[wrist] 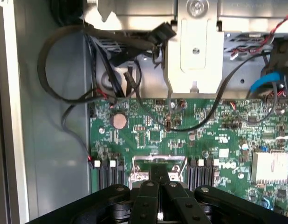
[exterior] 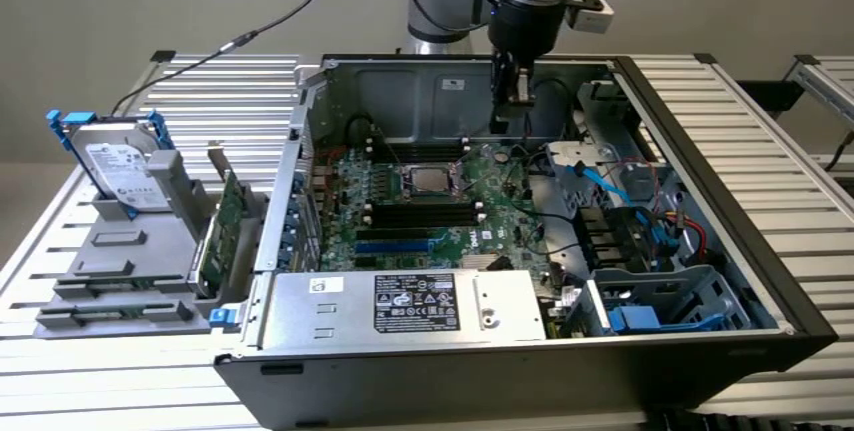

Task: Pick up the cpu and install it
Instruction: 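Close the cpu cover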

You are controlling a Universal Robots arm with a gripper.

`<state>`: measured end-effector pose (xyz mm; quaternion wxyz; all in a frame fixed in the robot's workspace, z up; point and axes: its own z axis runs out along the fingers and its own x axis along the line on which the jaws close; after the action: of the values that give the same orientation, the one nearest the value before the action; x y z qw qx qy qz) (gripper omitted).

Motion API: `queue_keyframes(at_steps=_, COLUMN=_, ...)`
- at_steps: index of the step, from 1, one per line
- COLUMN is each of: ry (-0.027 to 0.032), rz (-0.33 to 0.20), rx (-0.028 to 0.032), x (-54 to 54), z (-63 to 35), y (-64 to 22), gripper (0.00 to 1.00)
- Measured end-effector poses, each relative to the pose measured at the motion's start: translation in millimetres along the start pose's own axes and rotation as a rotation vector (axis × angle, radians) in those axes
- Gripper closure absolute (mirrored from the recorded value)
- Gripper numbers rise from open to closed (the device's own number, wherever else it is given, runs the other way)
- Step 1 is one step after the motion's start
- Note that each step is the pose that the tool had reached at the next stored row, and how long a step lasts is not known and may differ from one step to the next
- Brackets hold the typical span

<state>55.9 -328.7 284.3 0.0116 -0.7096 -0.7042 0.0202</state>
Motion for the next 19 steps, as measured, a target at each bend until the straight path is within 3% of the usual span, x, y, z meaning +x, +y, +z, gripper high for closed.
queue_keyframes(at_steps=13, ry=-0.0002, rz=-0.004, rx=-0.0001, x=0.3, z=23.0, y=11.2, gripper=0.89)
queue_keyframes(at_steps=19, ry=-0.0003, rz=-0.004, rx=-0.0058, x=0.4, z=33.8, y=11.6, gripper=0.89)
